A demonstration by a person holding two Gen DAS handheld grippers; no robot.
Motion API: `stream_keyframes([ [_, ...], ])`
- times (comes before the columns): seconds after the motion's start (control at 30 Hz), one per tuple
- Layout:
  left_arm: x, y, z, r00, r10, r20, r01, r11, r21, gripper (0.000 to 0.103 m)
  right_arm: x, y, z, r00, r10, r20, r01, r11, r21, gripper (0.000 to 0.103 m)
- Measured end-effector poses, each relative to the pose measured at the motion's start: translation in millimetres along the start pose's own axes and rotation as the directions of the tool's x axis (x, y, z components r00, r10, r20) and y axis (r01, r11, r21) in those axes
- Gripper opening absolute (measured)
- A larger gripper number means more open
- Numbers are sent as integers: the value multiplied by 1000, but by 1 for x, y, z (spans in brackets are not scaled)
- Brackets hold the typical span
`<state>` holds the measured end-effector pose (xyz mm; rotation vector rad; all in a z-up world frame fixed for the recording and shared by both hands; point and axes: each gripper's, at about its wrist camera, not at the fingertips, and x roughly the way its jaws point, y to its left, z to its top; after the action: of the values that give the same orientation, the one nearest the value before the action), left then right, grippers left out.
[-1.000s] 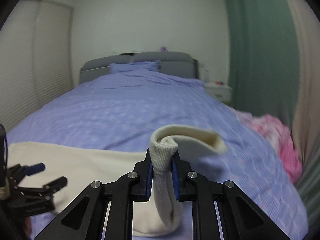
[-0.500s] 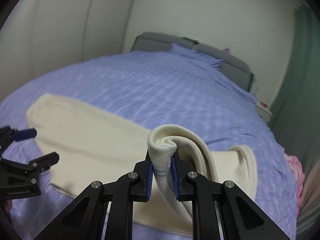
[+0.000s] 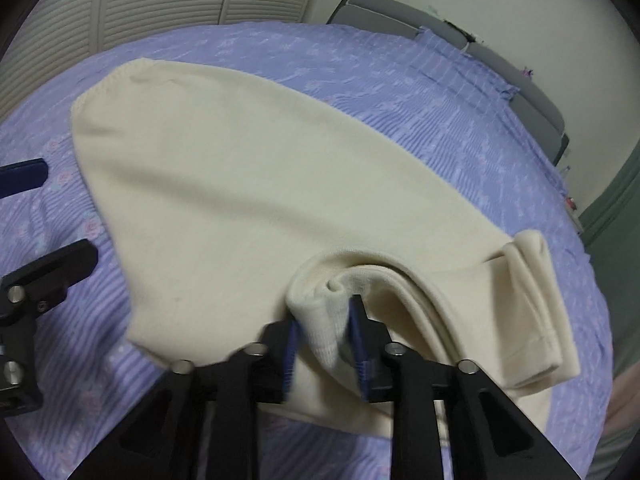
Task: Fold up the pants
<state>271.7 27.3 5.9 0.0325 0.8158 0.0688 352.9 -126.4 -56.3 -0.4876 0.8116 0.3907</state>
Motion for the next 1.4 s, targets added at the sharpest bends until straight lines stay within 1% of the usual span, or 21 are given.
stream_keyframes([
  [0.07, -6, 1, 1, 1000, -2, 22, 2, 1000, -10, 83, -19, -4, 0, 998, 25, 58, -27, 999, 34, 43],
  [0.13, -15, 0, 4, 999, -13, 53, 14, 1000, -16, 85, -40, -12, -3, 992, 17, 124, -25, 998, 66, 49],
  [0.2, -18, 0, 7, 997, -39, 70, 41, 999, -15, 87, -66, -28, -6, 979, -33, 202, 8, 992, 124, 62],
  [0.23, -19, 0, 10, 995, -61, 74, 62, 998, -12, 87, -76, -40, -8, 972, -71, 226, 35, 987, 160, 71],
  [0.27, -19, -2, 13, 993, -91, 75, 92, 996, -11, 87, -81, -50, -10, 966, -101, 239, 57, 981, 183, 74],
  [0.3, -18, -5, 15, 990, -118, 73, 119, 993, -12, 87, -85, -62, -10, 962, -134, 240, 86, 975, 203, 74],
  [0.37, -15, -12, 20, 983, -172, 64, 173, 985, -12, 87, -85, -91, -12, 958, -207, 198, 152, 953, 261, 74],
  [0.4, -11, -17, 22, 977, -205, 58, 206, 979, -11, 87, -84, -103, -15, 960, -218, 178, 161, 944, 288, 74],
  [0.47, -3, -24, 26, 969, -244, 48, 244, 970, 3, 87, -83, -129, -21, 966, -216, 141, 155, 922, 354, 74],
  [0.6, 11, -44, 33, 959, -282, 30, 280, 958, 62, 87, -75, -158, -33, 974, -203, 96, 142, 888, 438, 74],
  [0.7, 24, -58, 40, 948, -320, 4, 318, 944, 90, 87, -56, -169, -33, 984, -168, 60, 121, 878, 463, 74],
  [0.83, 41, -68, 47, 935, -355, -31, 356, 931, 81, 87, -41, -171, -33, 992, -124, 36, 95, 893, 440, 74],
  [1.0, 68, -67, 58, 907, -411, -91, 412, 911, -10, 86, -26, -164, -23, 997, -75, 15, 64, 919, 389, 74],
  [1.1, 80, -69, 59, 895, -429, -124, 429, 903, -30, 83, -15, -161, -20, 998, -65, -15, 66, 927, 370, 74],
  [1.13, 84, -70, 58, 895, -426, -132, 426, 904, -32, 80, -11, -160, -19, 998, -59, -27, 65, 928, 366, 74],
  [1.2, 86, -72, 56, 900, -414, -134, 415, 909, -23, 67, -4, -158, -20, 998, -41, -43, 53, 931, 362, 73],
  [1.23, 85, -74, 55, 903, -408, -135, 411, 912, -10, 50, -2, -156, -19, 998, -35, -53, 52, 931, 360, 65],
  [1.27, 85, -75, 55, 899, -414, -144, 419, 908, 7, 40, 2, -154, -20, 997, -21, -74, 46, 933, 358, 38],
  [1.3, 85, -76, 54, 881, -444, -165, 452, 892, 11, 22, 5, -154, -19, 996, -9, -93, 43, 930, 365, 24],
  [1.33, 84, -76, 53, 872, -458, -172, 466, 885, 4, 19, 6, -155, -19, 995, 1, -103, 39, 922, 386, 19],
  [1.4, 74, -74, 51, 884, -448, -135, 455, 890, 25, 14, -3, -164, -12, 999, 39, -37, -18, 891, 453, 18],
])
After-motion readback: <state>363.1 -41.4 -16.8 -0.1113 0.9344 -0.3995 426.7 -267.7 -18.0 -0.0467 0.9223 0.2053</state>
